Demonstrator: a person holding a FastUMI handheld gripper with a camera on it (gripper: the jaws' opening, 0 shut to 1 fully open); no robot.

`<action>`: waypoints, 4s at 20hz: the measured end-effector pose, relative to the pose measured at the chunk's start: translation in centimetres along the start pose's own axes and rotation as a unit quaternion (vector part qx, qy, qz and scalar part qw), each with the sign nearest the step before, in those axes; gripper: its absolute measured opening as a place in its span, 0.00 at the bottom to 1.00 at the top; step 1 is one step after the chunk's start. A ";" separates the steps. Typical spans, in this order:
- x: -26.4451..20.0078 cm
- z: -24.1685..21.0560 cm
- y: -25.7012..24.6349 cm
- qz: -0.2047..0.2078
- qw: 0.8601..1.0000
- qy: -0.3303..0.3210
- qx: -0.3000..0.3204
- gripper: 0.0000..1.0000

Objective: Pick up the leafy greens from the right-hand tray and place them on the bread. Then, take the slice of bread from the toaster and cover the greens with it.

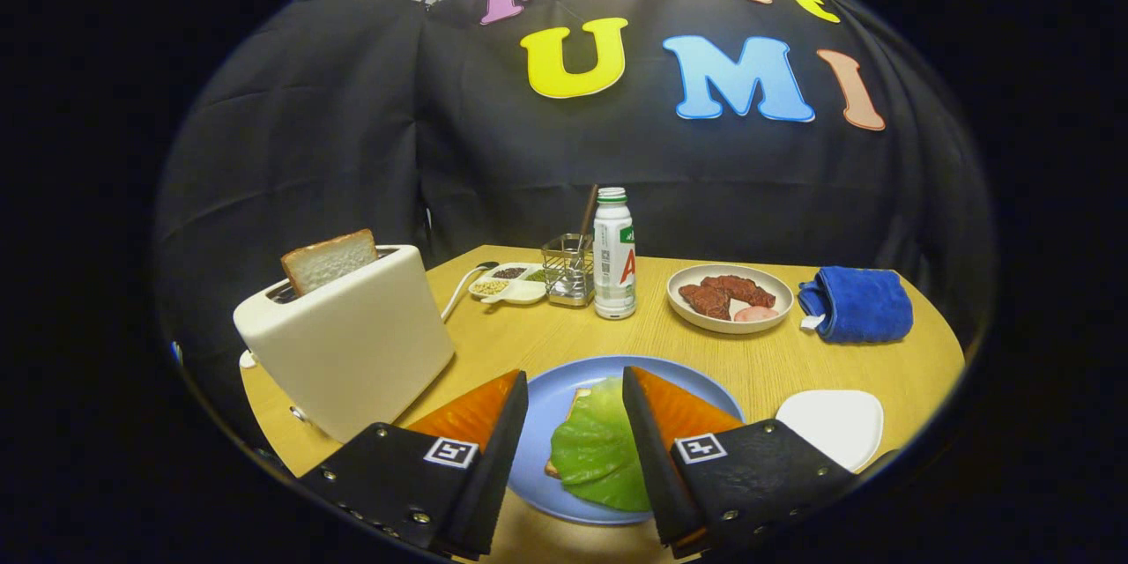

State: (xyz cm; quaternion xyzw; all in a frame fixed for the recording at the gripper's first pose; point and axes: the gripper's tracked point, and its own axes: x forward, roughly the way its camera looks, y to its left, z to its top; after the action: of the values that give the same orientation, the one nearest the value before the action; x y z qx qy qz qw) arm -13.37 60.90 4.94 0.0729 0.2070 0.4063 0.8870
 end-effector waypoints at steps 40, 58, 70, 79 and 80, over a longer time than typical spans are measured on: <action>4.1 5.9 21.2 0.084 0.993 -0.082 -0.030 0.15; -3.1 11.6 13.6 0.096 0.979 -0.162 0.074 0.15; -4.0 11.1 6.8 0.045 0.980 -0.166 0.100 0.02; -5.7 7.3 -4.7 -0.103 0.983 -0.152 0.013 0.02; -5.6 6.5 -5.1 -0.113 0.983 -0.146 0.002 0.02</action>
State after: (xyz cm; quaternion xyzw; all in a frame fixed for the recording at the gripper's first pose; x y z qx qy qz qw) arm -10.38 53.57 11.06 0.1094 0.0832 0.2876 0.9478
